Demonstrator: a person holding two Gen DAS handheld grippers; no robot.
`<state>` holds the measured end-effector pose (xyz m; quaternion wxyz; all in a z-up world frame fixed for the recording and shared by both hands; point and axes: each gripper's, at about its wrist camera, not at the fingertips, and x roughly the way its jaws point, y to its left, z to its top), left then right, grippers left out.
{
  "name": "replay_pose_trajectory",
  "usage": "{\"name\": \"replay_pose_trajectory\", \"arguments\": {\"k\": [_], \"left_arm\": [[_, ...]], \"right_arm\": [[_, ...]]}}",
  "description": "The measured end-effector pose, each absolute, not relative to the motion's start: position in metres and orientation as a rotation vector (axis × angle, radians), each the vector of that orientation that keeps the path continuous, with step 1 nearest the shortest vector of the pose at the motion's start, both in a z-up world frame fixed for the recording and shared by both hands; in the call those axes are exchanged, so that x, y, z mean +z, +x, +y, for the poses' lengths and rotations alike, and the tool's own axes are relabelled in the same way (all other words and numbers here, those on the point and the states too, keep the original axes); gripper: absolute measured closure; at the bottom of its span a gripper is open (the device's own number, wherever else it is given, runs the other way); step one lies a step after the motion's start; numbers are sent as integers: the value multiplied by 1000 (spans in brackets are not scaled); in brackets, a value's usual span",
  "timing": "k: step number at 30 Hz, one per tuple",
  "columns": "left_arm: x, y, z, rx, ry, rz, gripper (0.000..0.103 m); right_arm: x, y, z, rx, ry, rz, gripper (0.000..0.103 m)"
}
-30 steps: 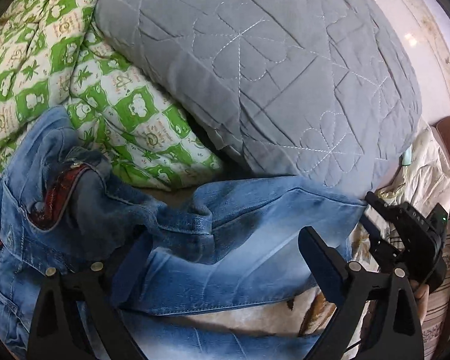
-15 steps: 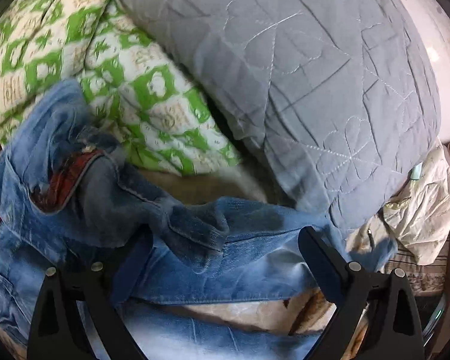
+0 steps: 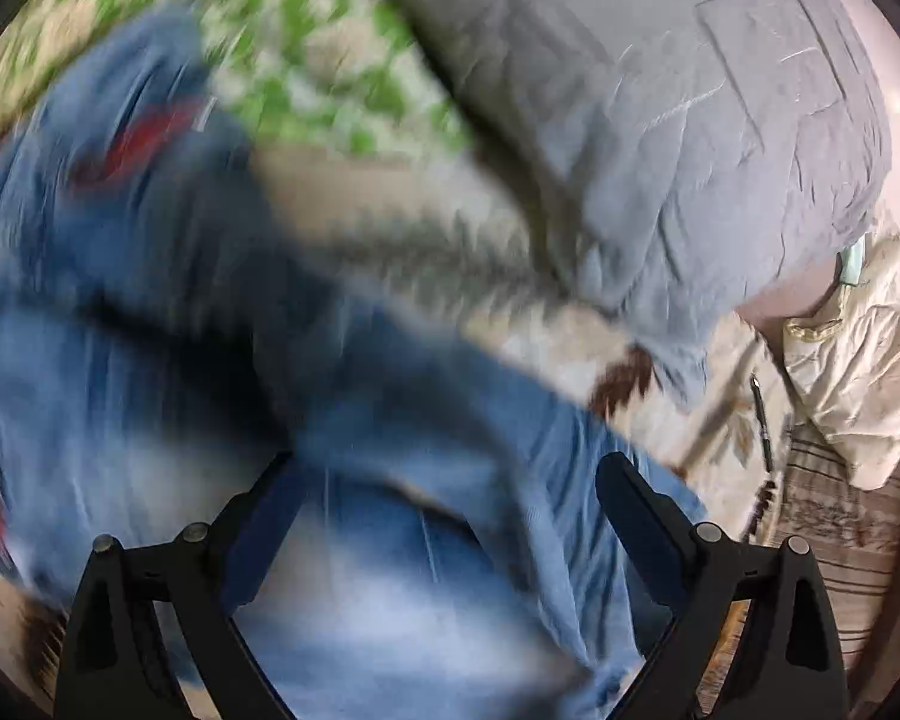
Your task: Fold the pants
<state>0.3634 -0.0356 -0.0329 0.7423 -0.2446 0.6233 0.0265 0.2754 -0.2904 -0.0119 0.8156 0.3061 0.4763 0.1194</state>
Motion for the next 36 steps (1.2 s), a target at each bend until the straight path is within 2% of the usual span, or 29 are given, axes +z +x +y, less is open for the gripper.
{"name": "replay_pose_trajectory", "arguments": {"k": [5,7,11,12,13,14,15,16,20,23,26,29,31,34,36], "left_arm": [[-30,332,-45,76,-521,1338,6],[-29,340,-49,74,-554,1339,6],[-34,374,-63,170,-401,1359,6],[-41,378,-61,234,-358,1389,13],[-48,377,-57,273,-331,1420,35],[-52,375,-54,279,-329,1442,47],[-60,370,-51,273,-344,1470,78],[-66,362,-46,266,-375,1496,100],[-44,327,-20,155,-572,1366,100],[0,291,-5,-19,-691,1177,100],[22,248,1,-113,-691,1083,100],[2,208,7,-141,-658,1080,100],[-40,189,6,-148,-609,1128,100],[-74,171,11,-176,-583,1127,99],[-78,166,18,-164,-651,1133,99]], "right_arm": [[-22,276,-297,250,684,1049,96],[-21,274,-296,249,673,1048,96],[-15,266,-289,258,622,1042,96],[-14,264,-286,261,611,1045,96],[-14,260,-285,258,596,1048,96],[-16,259,-285,257,597,1049,96],[-16,259,-285,257,597,1049,96],[-20,259,-287,259,616,1059,96],[-36,256,-308,284,796,1072,96],[-11,241,-321,293,850,988,96],[9,213,-322,303,878,935,96],[-4,175,-307,242,823,962,96],[-36,159,-304,193,861,1030,96],[-81,152,-301,116,926,1156,96],[-75,151,-301,120,921,1129,97]]}}
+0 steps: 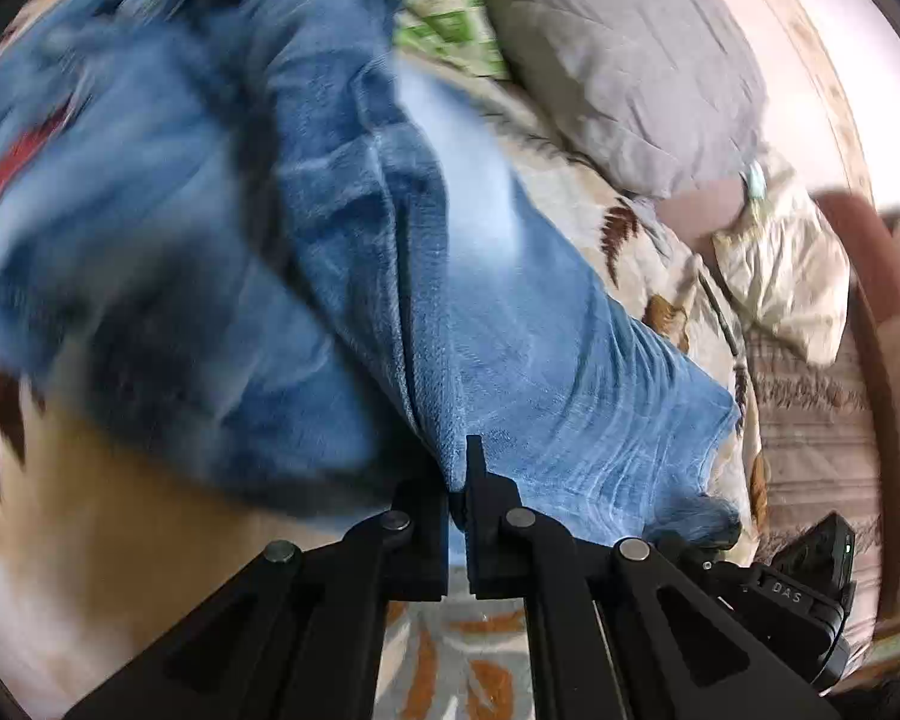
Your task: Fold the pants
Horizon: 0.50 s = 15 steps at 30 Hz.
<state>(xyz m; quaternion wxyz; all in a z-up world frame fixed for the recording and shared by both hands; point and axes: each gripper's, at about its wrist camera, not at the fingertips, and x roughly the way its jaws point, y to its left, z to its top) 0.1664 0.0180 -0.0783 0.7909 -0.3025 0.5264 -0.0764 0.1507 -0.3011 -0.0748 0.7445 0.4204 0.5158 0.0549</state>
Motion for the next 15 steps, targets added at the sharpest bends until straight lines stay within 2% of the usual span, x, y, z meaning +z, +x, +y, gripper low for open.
{"name": "replay_pose_trajectory", "arguments": {"k": [4,7,12,14,15], "left_arm": [[-50,162,13,-214,-598,1069,99],[-65,164,7,-208,-540,1106,98],[-91,170,10,-180,-558,1179,97],[-86,166,9,-180,-554,1174,94],[-84,166,7,-186,-540,1180,88]], "right_arm": [[-39,139,-298,118,839,1012,97],[-51,138,-297,66,799,1061,97],[-69,138,-313,65,934,1096,96],[-65,136,-317,63,932,1091,95],[-58,129,-320,43,904,1070,92]]}}
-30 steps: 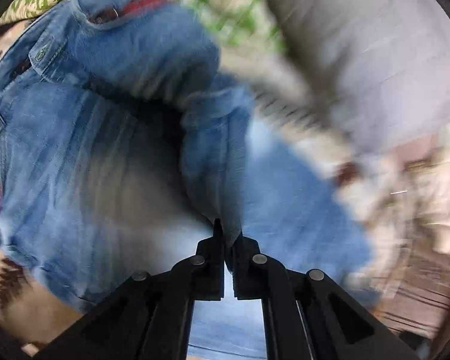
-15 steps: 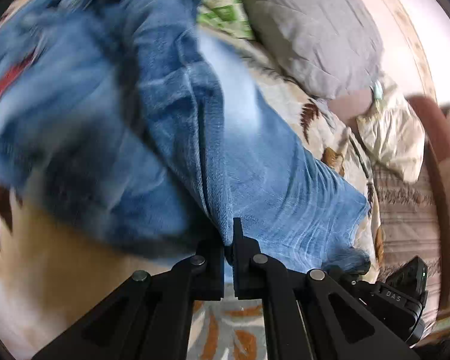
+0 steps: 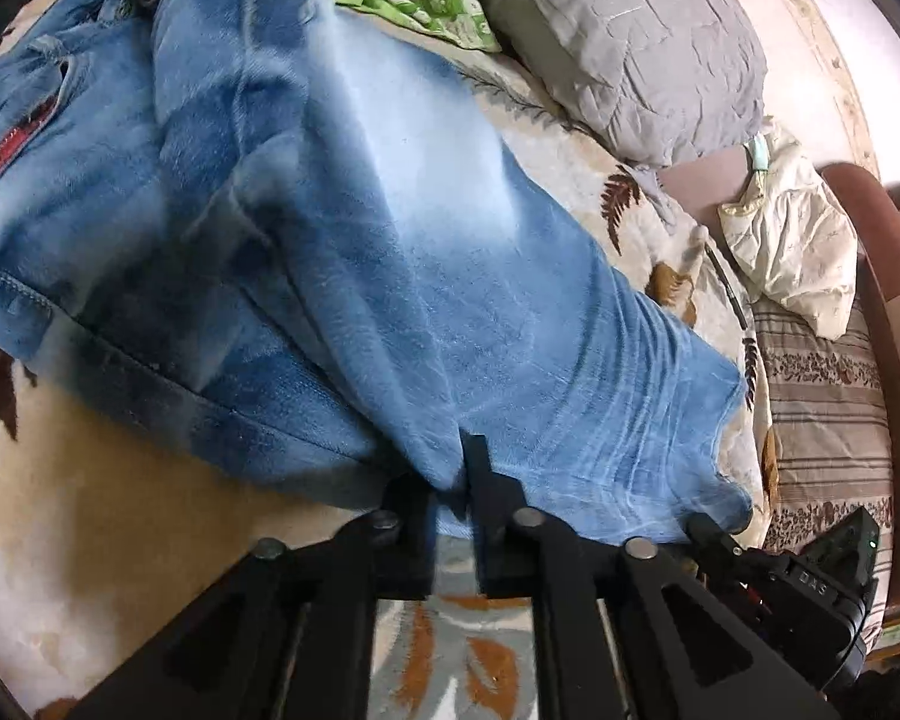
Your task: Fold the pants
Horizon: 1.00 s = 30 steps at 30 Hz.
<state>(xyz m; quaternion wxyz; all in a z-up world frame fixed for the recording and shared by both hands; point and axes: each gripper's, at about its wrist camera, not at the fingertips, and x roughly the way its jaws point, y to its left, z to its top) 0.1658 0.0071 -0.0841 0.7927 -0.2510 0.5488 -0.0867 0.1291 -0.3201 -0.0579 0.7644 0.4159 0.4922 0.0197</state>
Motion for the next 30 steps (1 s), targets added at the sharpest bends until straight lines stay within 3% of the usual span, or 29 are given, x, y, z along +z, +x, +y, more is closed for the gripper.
{"name": "replay_pose_trajectory", "arguments": {"k": [1,4,5,6,7,8,10,17,22,30], "left_arm": [[-86,170,1,-190,-529,1187,83],[-84,171,-4,-195,-510,1205,81],[-82,169,-7,-187,-500,1198,80],[-75,165,-8,-180,-468,1179,75],[-70,161,-7,-182,-448,1167,65],[-65,157,-6,-187,-435,1163,59],[-57,151,2,-170,-407,1163,41],[-12,154,54,-124,-408,1136,39],[26,198,101,-16,-379,1064,30],[14,250,171,-3,-493,1055,29]], "right_arm": [[-54,122,-324,21,878,1059,90],[-39,110,-327,26,842,1007,77],[-34,108,-327,16,827,993,66],[-25,107,-326,4,790,966,44],[-15,107,-321,-4,739,942,34],[-6,104,-317,-18,691,928,31],[15,96,-301,-56,546,887,30],[36,116,-223,318,424,911,30],[38,162,-153,502,328,988,30],[11,226,-64,665,303,1017,31]]}}
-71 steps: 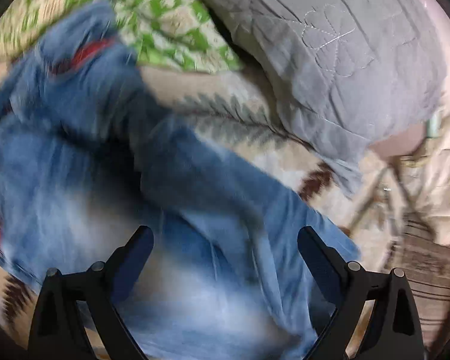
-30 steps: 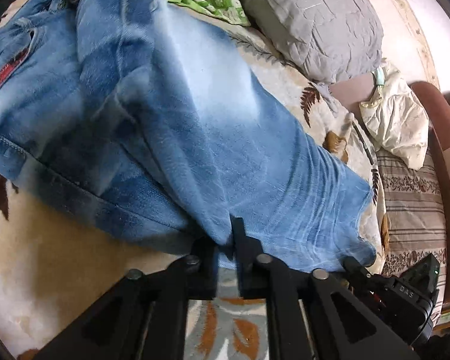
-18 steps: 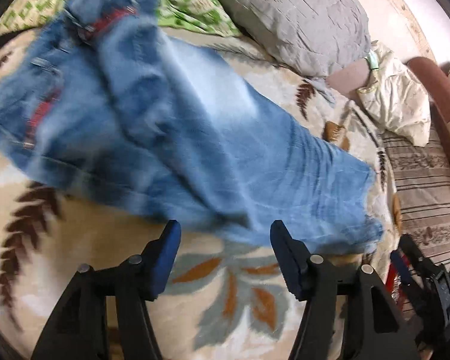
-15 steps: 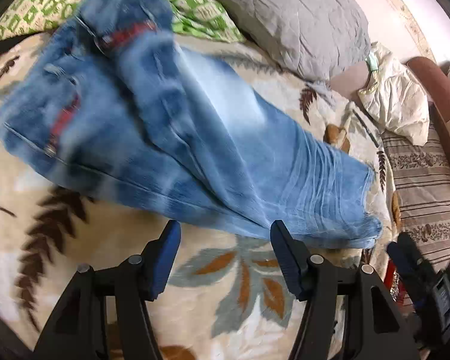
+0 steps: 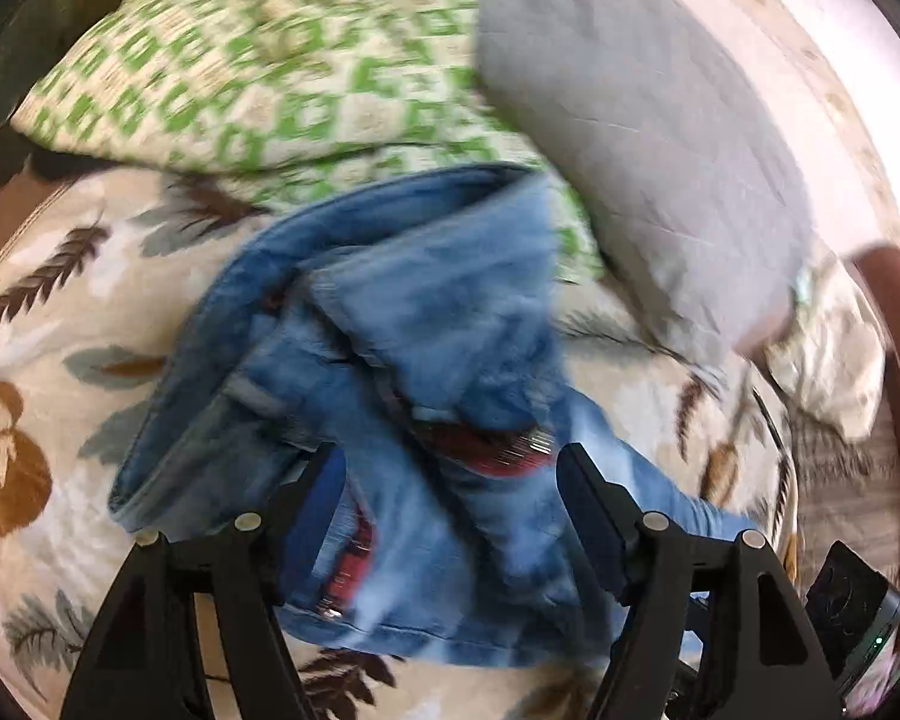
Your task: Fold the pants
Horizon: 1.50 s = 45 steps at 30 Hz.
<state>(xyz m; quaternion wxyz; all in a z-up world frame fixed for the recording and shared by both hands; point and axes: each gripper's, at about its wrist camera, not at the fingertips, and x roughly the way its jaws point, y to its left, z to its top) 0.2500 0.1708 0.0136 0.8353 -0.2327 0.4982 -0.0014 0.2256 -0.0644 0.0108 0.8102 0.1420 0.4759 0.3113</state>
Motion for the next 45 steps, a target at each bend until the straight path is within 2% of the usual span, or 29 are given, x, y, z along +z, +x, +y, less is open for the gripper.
{"name": "replay_pose_trajectory", "arguments": {"k": [5,7,8,9,11,12,13,20,23,24,25,28,29,31,32,33,39,40,41,42,44,45], "left_arm": [[8,258,191,23,-581,1044,29],[20,255,188,39,-536,1001,29],[23,253,186,38,-527,989,29],[27,251,181,30,-501,981,29],[28,252,176,21,-472,988,26],[26,252,173,32,-452,996,25],[24,253,172,47,-440,996,25],[-3,253,183,168,-426,1088,25],[-18,247,207,266,-472,1118,26],[-20,244,212,241,-515,1125,38],[-21,242,214,237,-533,1130,59],[-22,233,220,224,-584,1132,73],[-22,231,221,221,-589,1134,75],[-20,228,223,202,-606,1135,75],[-19,227,225,193,-620,1133,75],[-17,226,227,192,-628,1132,75],[-15,225,232,179,-666,1135,78],[-14,224,234,169,-682,1127,78],[-14,225,237,162,-693,1122,79],[-14,225,238,151,-705,1119,80],[-11,224,238,139,-706,1114,81],[-7,221,236,133,-700,1108,81]], "right_arm": [[-4,262,-23,649,250,1015,32],[-14,263,-16,689,264,1029,47],[-14,263,-16,689,264,1029,73],[-17,251,-2,744,238,1045,82],[-16,237,5,739,195,1020,86],[-16,229,7,741,174,1007,94],[-16,221,10,739,148,998,95],[-42,209,18,753,134,1052,95],[-36,206,15,729,146,1035,94],[-35,206,16,729,146,1032,94],[-33,206,19,724,131,1031,93],[-34,210,29,720,95,1056,90],[-33,211,33,728,90,1067,83],[-32,209,36,745,81,1065,59],[-30,206,38,752,77,1056,38],[-20,196,38,778,80,1020,32],[-15,201,55,668,-76,965,32],[-17,203,59,643,-110,956,35],[-22,206,63,651,-122,960,47],[-26,207,66,676,-122,973,67],[-22,204,63,639,-149,949,92],[-13,200,56,651,-119,933,93]]}}
